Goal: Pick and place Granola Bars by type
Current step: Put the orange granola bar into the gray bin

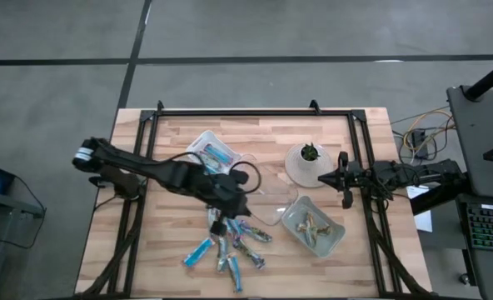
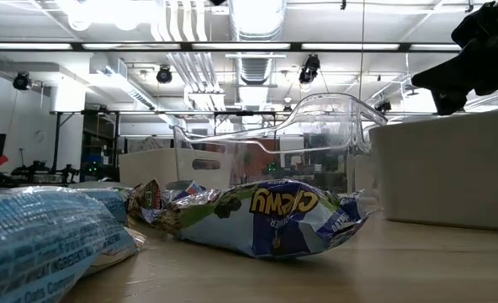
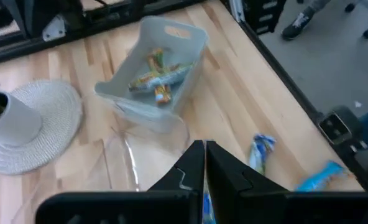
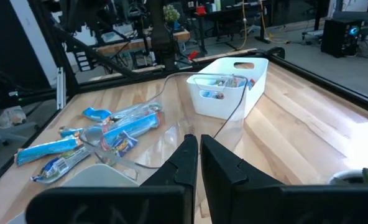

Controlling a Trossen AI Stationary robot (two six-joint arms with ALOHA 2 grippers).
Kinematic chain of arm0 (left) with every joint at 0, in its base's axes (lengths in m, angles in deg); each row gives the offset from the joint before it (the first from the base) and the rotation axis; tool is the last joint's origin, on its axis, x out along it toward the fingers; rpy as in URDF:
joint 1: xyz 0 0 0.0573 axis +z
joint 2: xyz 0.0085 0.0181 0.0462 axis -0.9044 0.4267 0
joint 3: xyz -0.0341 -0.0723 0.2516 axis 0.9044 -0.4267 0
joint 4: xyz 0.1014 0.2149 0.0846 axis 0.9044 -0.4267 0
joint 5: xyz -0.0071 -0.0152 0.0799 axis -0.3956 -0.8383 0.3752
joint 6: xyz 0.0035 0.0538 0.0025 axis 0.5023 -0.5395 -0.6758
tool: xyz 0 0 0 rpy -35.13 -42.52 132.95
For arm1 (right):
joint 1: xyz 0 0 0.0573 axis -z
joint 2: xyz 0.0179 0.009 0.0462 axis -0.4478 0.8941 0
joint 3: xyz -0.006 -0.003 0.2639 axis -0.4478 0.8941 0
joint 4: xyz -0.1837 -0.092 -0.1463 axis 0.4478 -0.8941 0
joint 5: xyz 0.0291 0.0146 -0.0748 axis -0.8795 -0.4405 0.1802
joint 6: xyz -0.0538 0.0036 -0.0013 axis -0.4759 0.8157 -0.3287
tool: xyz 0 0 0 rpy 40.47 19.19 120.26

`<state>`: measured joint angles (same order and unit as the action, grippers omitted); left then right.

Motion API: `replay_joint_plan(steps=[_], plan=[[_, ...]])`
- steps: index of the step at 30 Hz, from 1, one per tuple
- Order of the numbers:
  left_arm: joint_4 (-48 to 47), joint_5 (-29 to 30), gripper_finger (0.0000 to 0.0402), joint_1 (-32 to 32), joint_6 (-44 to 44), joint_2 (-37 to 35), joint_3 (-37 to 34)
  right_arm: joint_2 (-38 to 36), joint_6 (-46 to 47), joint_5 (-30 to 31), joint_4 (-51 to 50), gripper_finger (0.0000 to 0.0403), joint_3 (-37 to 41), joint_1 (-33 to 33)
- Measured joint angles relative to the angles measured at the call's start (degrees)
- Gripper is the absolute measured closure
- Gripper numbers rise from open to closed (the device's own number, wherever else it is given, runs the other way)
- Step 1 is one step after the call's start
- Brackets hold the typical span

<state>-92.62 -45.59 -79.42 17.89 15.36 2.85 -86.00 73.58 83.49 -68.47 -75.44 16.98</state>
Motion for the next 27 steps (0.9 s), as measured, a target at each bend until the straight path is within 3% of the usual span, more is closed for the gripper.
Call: replay_joint_plan(steps=[14, 27], plan=[[1.7, 0.0, 0.0401, -8.0, 18.4, -17.2, -19.9, 0.2, 0.0, 0.0, 0.1, 0.039, 0.0, 0.0], [2.3, 0.4, 0.0399, -13.6, 41.1, -20.0, -27.7, 0.2, 0.0, 0.1, 0.1, 0.039, 0.0, 0.0]])
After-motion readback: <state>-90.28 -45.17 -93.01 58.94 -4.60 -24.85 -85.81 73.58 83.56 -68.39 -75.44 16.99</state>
